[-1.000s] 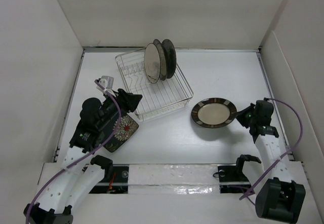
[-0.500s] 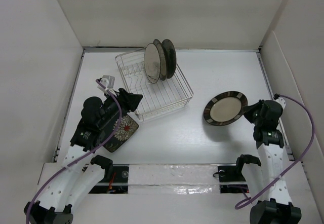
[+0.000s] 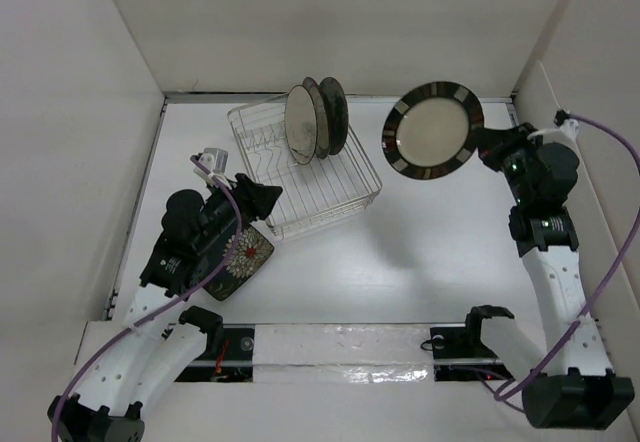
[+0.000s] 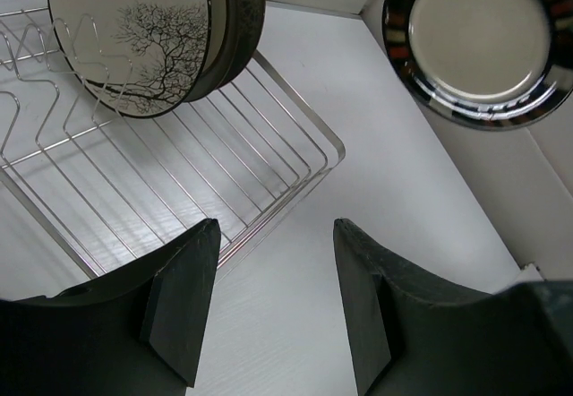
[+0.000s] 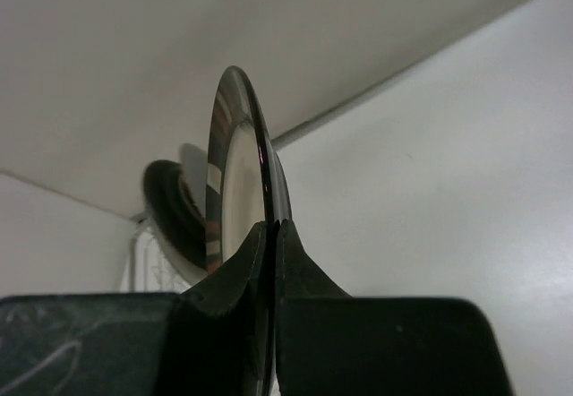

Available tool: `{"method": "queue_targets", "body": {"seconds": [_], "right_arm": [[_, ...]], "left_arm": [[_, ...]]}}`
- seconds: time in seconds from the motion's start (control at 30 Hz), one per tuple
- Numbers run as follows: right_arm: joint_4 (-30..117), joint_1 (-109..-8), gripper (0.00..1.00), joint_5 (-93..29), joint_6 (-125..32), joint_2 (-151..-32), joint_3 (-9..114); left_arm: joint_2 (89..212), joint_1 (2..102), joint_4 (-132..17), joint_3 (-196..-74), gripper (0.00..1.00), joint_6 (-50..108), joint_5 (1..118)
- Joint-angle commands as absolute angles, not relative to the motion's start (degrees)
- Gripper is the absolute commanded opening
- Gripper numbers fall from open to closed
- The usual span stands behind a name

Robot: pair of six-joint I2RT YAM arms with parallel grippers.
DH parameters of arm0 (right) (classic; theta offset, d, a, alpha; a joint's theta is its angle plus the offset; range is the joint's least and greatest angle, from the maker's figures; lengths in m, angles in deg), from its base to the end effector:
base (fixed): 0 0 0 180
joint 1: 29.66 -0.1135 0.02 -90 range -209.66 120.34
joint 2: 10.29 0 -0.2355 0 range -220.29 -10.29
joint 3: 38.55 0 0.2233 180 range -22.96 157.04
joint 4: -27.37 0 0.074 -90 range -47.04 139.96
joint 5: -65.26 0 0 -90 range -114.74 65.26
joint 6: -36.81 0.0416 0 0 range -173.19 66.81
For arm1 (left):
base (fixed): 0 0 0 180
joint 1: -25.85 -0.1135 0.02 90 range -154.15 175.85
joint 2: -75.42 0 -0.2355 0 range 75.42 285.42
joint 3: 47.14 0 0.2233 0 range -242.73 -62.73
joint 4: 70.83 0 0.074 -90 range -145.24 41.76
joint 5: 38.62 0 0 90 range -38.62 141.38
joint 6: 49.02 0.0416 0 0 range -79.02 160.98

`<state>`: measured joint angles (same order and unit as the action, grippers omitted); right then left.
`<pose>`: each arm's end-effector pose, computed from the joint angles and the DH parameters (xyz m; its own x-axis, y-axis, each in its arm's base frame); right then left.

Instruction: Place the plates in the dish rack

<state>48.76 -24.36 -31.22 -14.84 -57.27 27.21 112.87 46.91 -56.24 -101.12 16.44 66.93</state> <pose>0.1856 -0.0125 0.3523 -0.0483 0.6236 -0.7802 0.0121 0.7815 0.6239 0.1464 -0.0683 0.3241 -0.2189 -0.3445 -0.9129 0.5555 0.7252 -0.4068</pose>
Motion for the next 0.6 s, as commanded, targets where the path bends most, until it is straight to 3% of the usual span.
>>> {"method": "queue_targets", "body": {"seconds": [0.0, 0.17, 0.43, 0.57], "right_arm": [[29.52, -31.31, 0.00, -33.53, -11.96, -62.81, 39.84], [29.60, -45.54, 0.00, -28.00, -18.02, -76.10, 55.24], [37.75, -56.90, 0.00, -20.28, -26.20, -103.23, 87.46], [40.84, -60.94, 0.00, -13.16, -30.94, -110.55, 97.59]], "left_arm": [[113.12, 47.21, -58.58, -103.51, 0.50, 16.28, 66.23], [112.34, 46.69, -57.53, -104.04, 0.48, 16.54, 64.04], [111.19, 46.68, -57.18, -103.86, 0.48, 16.89, 62.02], [110.67, 46.68, -56.91, -103.86, 0.48, 17.16, 61.22]]}}
